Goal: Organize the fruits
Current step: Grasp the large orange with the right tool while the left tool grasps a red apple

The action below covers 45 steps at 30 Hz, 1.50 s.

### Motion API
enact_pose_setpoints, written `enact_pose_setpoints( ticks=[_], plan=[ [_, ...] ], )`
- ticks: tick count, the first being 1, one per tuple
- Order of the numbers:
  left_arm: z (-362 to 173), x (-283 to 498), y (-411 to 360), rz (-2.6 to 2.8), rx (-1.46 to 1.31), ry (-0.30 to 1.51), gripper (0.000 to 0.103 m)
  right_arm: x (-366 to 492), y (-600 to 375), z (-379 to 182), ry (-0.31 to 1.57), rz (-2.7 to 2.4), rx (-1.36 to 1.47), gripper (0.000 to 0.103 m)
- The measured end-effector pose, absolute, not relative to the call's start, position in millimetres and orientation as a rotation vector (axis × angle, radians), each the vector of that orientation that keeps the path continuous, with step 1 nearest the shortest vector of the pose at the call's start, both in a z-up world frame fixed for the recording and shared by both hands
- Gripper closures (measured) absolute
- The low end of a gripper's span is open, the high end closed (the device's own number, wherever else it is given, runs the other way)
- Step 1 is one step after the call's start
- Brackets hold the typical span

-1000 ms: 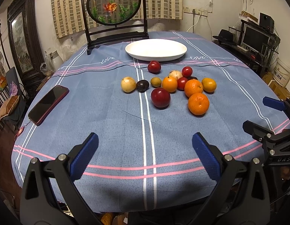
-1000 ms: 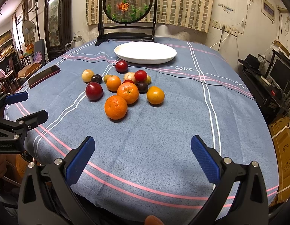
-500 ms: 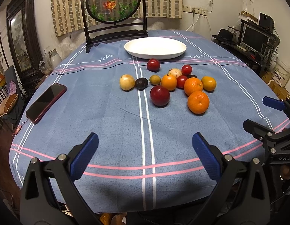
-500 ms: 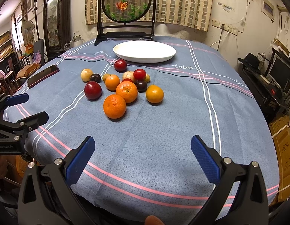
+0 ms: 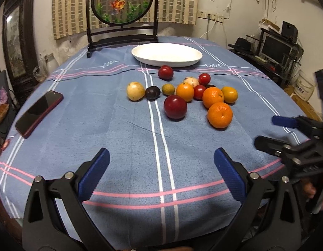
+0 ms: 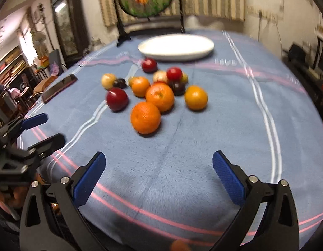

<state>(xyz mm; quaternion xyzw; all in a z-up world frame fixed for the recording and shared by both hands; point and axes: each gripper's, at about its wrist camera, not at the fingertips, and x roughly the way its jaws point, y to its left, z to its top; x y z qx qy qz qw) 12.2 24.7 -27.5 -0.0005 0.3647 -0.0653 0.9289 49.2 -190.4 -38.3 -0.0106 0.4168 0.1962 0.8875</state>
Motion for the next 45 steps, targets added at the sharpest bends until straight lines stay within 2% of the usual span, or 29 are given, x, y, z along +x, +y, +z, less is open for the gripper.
enact_pose_setpoints(
  ticks=[7, 13, 25, 42, 44, 45],
  plan=[
    [-35.0, 23.3, 46.4, -0.130, -0.025, 0.711, 0.002, 69.6, -178.1, -36.1, 0.804, 0.430, 0.099, 0.001],
    [-37.6, 39.5, 69.5, -0.105, -0.086, 0.714, 0.002, 94.7, -164.5, -52.2, 0.969, 0.492, 0.188, 0.001],
    [-47.6, 51.6, 78.2, -0.124, -0.099, 0.704, 0.002, 100.7, -143.5, -51.2, 0.973, 0.375, -0.030, 0.001],
    [-54.7, 54.9, 82.2, -0.167, -0.127, 0.710, 0.002, 112.0, -134.7, -48.9, 0.957, 0.350, -0.088, 0.002],
    [-54.9, 54.2, 81.9, -0.167, -0.126, 0.709, 0.002, 116.8, -138.4, -56.8, 1.011, 0.366, -0.033, 0.004],
    [-54.7, 54.3, 81.8, -0.165, -0.123, 0.708, 0.002, 117.3, -140.4, -57.3, 1.009, 0.363, -0.017, 0.009]
  ],
)
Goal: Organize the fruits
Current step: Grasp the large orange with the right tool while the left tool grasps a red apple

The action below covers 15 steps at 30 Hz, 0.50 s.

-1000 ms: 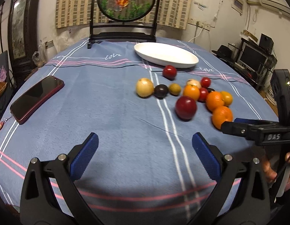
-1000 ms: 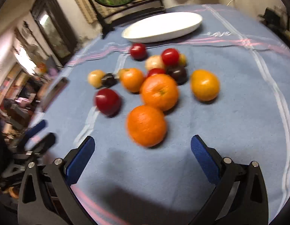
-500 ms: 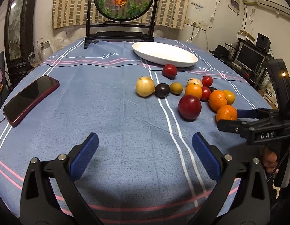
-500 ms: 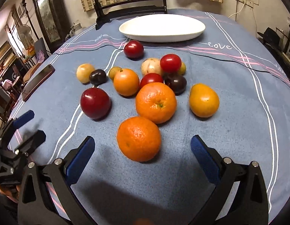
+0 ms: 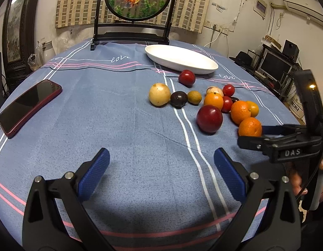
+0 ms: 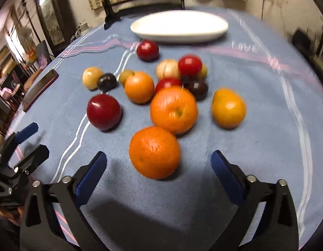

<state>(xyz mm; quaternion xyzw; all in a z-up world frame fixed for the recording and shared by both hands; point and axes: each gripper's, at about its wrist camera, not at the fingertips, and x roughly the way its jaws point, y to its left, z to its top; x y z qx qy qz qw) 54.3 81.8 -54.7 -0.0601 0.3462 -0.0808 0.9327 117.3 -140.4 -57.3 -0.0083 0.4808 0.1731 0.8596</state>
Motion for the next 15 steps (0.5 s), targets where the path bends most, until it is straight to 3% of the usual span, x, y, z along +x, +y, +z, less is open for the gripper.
enact_pose_setpoints(
  ticks=[1, 10, 15],
  plan=[
    [-54.8, 53.9, 81.8, -0.164, -0.122, 0.709, 0.002, 116.7, -141.0, -55.0, 0.991, 0.357, -0.018, 0.018],
    [-56.6, 56.7, 81.1, -0.141, -0.120, 0.733, 0.002, 106.8, -131.1, -54.6, 0.951, 0.342, -0.134, 0.057],
    [-48.7, 61.0, 72.4, -0.161, -0.110, 0.747, 0.002, 101.0, -149.6, -51.2, 0.932, 0.387, -0.057, 0.060]
  ],
)
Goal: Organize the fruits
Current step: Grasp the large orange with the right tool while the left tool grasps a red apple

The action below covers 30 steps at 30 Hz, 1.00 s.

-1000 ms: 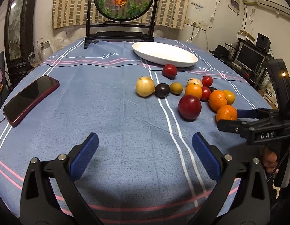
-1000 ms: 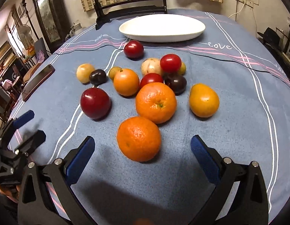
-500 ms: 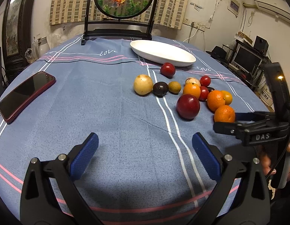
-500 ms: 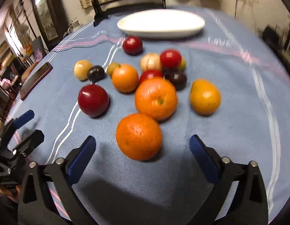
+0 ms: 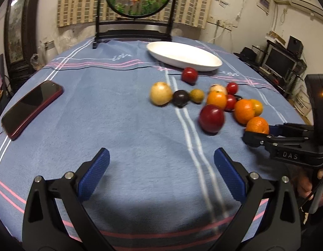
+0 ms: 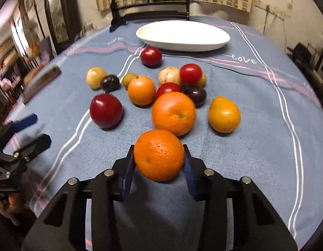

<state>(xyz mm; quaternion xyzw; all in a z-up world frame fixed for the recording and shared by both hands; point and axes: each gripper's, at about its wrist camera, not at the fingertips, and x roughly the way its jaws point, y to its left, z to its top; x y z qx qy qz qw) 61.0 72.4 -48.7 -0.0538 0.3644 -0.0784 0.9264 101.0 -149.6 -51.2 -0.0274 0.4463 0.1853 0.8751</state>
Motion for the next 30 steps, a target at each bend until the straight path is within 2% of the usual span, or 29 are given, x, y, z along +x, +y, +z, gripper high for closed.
enact_pose_setpoints(
  ticks=[5, 7, 9, 11, 19, 21, 24, 30],
  plan=[
    [-35.8, 77.4, 46.3, -0.271, -0.094, 0.741, 0.004, 104.3, -183.7, -51.6, 0.940, 0.374, 0.089, 0.060],
    [-36.7, 90.7, 30.0, -0.286, -0.047, 0.750, 0.013, 105.3, -190.4, -52.3, 0.943, 0.383, 0.125, 0.060],
    [-40.2, 104.1, 18.1, -0.303, -0.025, 0.780, 0.029, 105.2, -194.1, -52.6, 0.946, 0.391, 0.148, 0.060],
    [-45.0, 116.1, 10.6, -0.306, -0.004, 0.810, 0.035, 106.0, -194.8, -53.1, 0.950, 0.397, 0.160, 0.060],
    [-49.4, 129.6, 0.8, -0.299, 0.012, 0.845, 0.036, 104.6, -195.2, -52.4, 0.934, 0.436, 0.165, 0.060],
    [-50.8, 130.5, 0.3, -0.296, 0.009, 0.857, 0.049, 105.6, -196.5, -53.0, 0.938, 0.439, 0.175, 0.060],
    [-55.7, 135.5, 0.7, -0.301, -0.004, 0.889, 0.057, 106.6, -198.3, -53.7, 0.944, 0.444, 0.189, 0.060],
    [-60.4, 137.9, -4.9, -0.278, 0.027, 0.914, 0.061, 106.7, -198.8, -54.2, 0.946, 0.443, 0.195, 0.060]
  ],
)
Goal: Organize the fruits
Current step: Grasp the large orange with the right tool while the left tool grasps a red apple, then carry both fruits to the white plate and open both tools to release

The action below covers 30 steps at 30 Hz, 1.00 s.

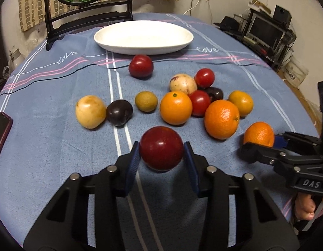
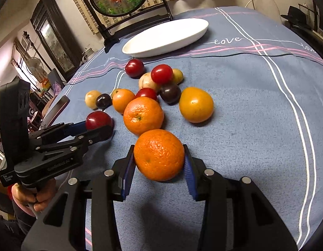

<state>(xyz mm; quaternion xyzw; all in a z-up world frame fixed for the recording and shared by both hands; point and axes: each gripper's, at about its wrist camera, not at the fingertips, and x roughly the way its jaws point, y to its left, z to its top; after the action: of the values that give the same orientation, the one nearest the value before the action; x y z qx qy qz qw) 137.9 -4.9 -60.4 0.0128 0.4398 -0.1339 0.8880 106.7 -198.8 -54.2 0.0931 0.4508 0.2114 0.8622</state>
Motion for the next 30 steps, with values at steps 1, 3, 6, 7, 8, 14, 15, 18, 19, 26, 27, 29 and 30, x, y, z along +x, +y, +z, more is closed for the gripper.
enact_pose_setpoints(
  ticks=[1, 3, 6, 7, 8, 14, 15, 18, 19, 26, 27, 29, 30],
  plan=[
    [-60.1, 137.5, -4.9, -0.279, 0.025, 0.913, 0.062, 106.8, -197.9, -54.4, 0.946, 0.443, 0.192, 0.060],
    [-60.0, 136.9, -3.1, -0.283, 0.011, 0.914, 0.062, 106.6, -198.3, -54.4, 0.944, 0.442, 0.191, 0.060],
    [-59.1, 136.5, 1.1, -0.292, -0.016, 0.917, 0.062, 106.5, -199.0, -53.8, 0.941, 0.452, 0.198, 0.060],
    [-58.1, 136.5, 2.6, -0.293, -0.025, 0.919, 0.062, 106.3, -199.8, -52.0, 0.933, 0.469, 0.209, 0.060],
    [-55.3, 136.6, 4.4, -0.296, -0.037, 0.917, 0.062, 106.1, -200.6, -49.7, 0.924, 0.476, 0.212, 0.060],
    [-13.4, 156.1, 8.7, -0.346, -0.071, 0.842, 0.062, 132.4, -202.4, -9.9, 0.824, 0.529, 0.207, 0.060],
    [-2.7, 168.4, 8.8, -0.350, -0.067, 0.828, 0.062, 147.3, -202.6, -1.4, 0.814, 0.531, 0.204, 0.060],
    [16.1, 207.5, 6.0, -0.344, -0.039, 0.816, 0.062, 197.8, -196.9, 16.9, 0.778, 0.481, 0.140, 0.060],
    [20.9, 229.4, 4.1, -0.335, -0.023, 0.818, 0.062, 210.6, -195.3, 19.2, 0.777, 0.476, 0.124, 0.060],
    [4.2, 338.2, 10.0, -0.259, -0.026, 0.907, 0.062, 335.1, -167.5, -4.4, 0.882, 0.434, 0.037, 0.060],
    [-3.1, 353.2, 13.0, -0.240, -0.036, 0.933, 0.062, 346.8, -163.3, -11.6, 0.903, 0.426, 0.022, 0.060],
    [-14.4, 367.9, 16.8, -0.221, -0.033, 0.957, 0.062, 359.9, -157.4, -22.5, 0.927, 0.417, -0.015, 0.060],
    [-20.3, 375.5, 17.1, -0.209, -0.023, 0.973, 0.062, 365.2, -154.9, -26.8, 0.932, 0.414, -0.025, 0.060]
  ],
)
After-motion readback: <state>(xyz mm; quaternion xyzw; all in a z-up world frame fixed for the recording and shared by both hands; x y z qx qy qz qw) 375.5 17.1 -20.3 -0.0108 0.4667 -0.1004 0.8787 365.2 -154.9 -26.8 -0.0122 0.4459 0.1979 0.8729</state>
